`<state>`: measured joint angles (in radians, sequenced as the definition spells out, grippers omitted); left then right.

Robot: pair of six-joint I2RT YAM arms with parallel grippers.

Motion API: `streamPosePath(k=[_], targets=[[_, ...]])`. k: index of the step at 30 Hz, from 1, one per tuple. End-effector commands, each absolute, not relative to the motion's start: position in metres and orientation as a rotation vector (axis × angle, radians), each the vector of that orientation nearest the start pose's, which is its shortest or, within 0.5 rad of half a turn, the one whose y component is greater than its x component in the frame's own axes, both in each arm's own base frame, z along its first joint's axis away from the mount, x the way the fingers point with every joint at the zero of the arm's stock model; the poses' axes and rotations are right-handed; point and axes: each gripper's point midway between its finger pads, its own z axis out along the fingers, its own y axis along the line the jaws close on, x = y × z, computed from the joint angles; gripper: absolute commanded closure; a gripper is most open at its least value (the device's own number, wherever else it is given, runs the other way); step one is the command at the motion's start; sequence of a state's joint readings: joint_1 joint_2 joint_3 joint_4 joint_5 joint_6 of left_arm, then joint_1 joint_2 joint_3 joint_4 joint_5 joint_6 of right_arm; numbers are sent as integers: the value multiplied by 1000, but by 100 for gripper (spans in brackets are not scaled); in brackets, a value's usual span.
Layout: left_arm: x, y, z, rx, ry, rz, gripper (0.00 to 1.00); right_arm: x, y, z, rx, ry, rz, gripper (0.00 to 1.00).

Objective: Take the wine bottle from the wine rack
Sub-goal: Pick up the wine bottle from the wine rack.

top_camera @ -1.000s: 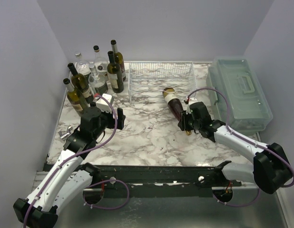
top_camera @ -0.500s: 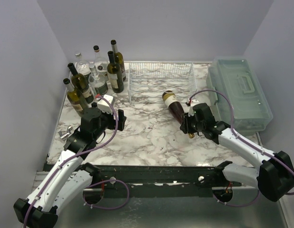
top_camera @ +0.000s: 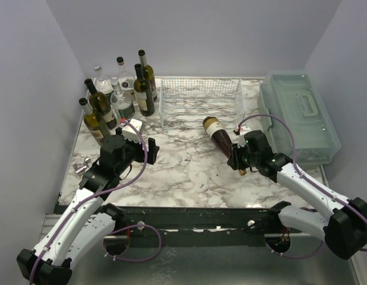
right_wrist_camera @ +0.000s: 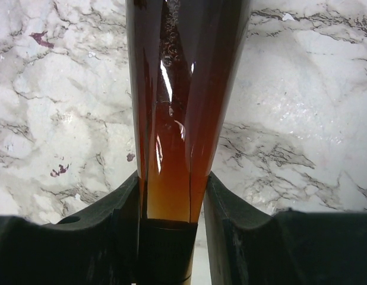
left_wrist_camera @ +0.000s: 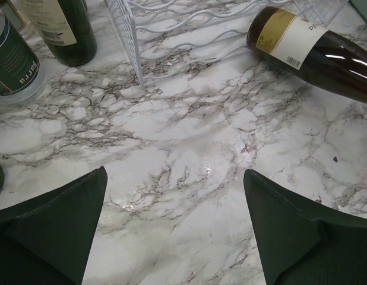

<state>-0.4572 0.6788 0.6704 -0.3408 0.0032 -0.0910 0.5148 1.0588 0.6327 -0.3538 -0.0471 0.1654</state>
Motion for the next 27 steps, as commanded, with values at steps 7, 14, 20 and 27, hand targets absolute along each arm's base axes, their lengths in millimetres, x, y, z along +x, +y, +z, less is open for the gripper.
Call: streamPosePath(k=[7,14,20,27], targets=[[248,-132,213,397,1879,-396,2,262,184,166,-533,2023,538,100],[235,-150,217,512,1831,-500,2,256,183,166,-596,2016,533,100],[212,-180,225,691,1732,-688,2,252,186,171,-745,1994,518,100],[180,-209,225,930,1517,-774,2,247,187,182,-968,1956,477,100]])
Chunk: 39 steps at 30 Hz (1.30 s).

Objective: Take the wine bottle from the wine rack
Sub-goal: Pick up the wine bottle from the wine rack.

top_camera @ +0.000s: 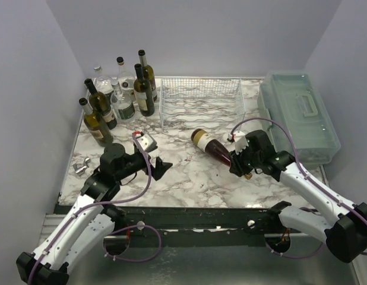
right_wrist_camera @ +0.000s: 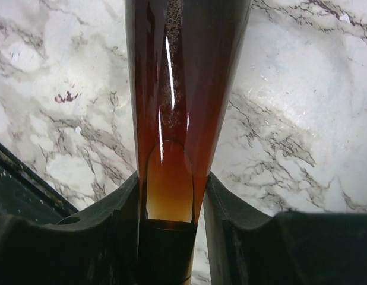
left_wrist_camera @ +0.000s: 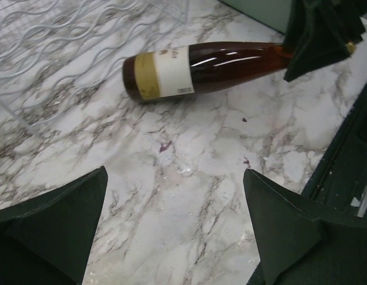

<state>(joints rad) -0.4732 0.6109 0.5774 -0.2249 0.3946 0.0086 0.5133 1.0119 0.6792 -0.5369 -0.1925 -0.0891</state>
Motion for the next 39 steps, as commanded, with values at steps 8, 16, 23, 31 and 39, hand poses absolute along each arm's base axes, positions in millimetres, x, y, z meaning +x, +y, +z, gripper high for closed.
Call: streamPosePath(k=[8,16,23,31,39], targets=[[152,-239,223,1133,1295,-735,2,238,188,187,-1282,1952,460,100],[149,-280,211,1273,1247,-517,2,224,190,195,-1430,1920,516,100],[171,-325,209,1219,1211,-440,1,219,193,204,-1439,1909,551,100],[180,-377,201,1238,1147,-447,1,215,194,205,-1427,1918,577,100],[178,-417,193,1298,1071,-504,2,213,195,206,-1426,1928,593,100]])
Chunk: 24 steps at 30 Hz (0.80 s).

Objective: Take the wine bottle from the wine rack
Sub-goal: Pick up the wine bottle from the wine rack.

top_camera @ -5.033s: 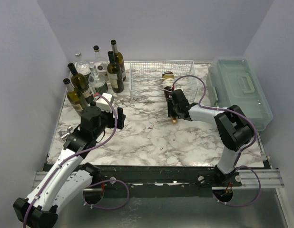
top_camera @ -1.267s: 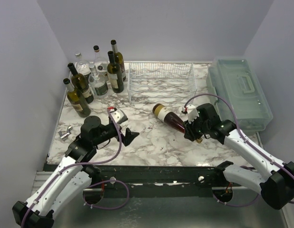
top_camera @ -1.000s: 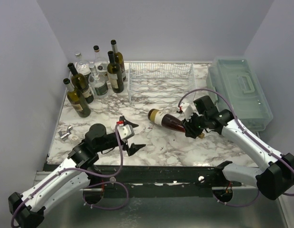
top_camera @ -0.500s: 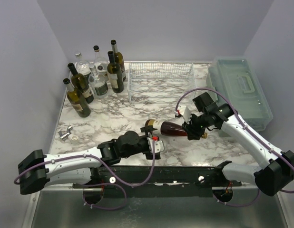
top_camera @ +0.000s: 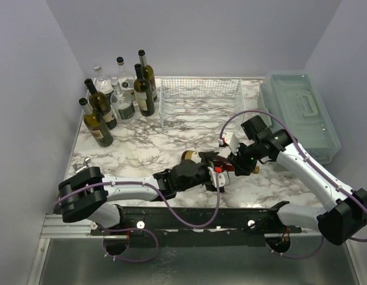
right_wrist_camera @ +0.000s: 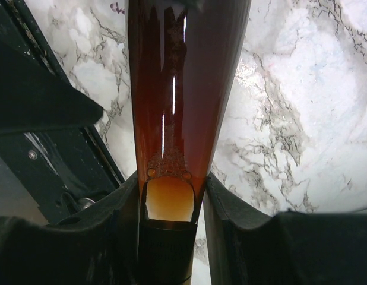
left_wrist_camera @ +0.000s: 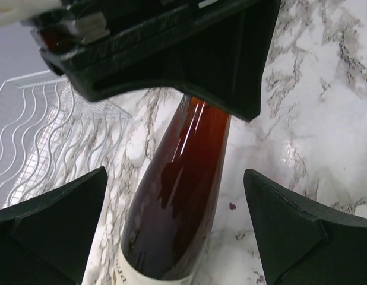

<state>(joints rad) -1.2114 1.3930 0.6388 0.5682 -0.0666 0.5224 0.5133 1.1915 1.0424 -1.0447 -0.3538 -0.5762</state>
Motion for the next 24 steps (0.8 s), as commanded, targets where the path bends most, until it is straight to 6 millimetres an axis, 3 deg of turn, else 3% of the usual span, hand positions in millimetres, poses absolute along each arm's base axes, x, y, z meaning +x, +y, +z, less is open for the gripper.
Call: streamPosePath(k=[1,10,24], targets=[[178,-419,189,1304,1073,-503,2,213,195,206,-1427,1927,593,100],[178,-434,154,1377,1089,-509,7,211,197,206,-1423,1932,618,100],[207,-433,137,1357,1128,-332,27,209,203,204,-1423,1947,671,100]])
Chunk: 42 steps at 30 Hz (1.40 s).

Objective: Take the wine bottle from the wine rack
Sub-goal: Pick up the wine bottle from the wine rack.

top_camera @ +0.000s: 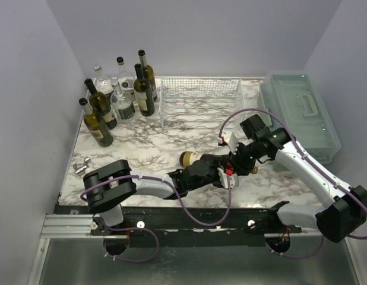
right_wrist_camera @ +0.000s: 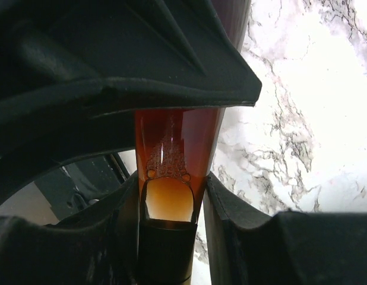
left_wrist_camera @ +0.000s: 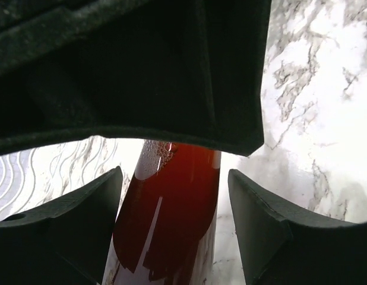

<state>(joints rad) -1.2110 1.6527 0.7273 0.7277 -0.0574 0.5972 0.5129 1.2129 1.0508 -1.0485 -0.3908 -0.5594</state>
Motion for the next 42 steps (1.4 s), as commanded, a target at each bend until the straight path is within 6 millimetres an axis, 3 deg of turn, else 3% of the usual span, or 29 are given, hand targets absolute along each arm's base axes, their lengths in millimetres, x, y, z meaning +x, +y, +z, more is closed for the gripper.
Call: streamPosePath(k=[1,4,7,9,14,21,25,31,38,42], targets=[[208,-432,137,1357,1126,-323,28,209,203,204,-1425,1947,673,100],[211,-430,136,1361,1123,-290,41,209,203,204,-1425,1950,677,100],[214,-429,138,1357,1120,-265,82,209,204,204,-1424,1950,677,100],[215,-427,141,1349,1117,-253,99,209,204,204,-1422,1947,679,100],[217,-423,154,1309,1121,-259,100,208,205,208,-1401,1940,688,50],[213,-416,164,1266,1129,-293,100,207,206,227,-1376,1925,710,21],[212,-410,169,1235,1136,-305,100,206,205,239,-1362,1915,739,19],[210,-400,177,1176,1156,-347,100,223,189,263,-1216,1890,761,19],[209,-384,189,1066,1205,-445,100,202,197,291,-1266,1715,880,16],[208,-372,201,976,1218,-512,100,190,207,311,-1354,1506,927,3]])
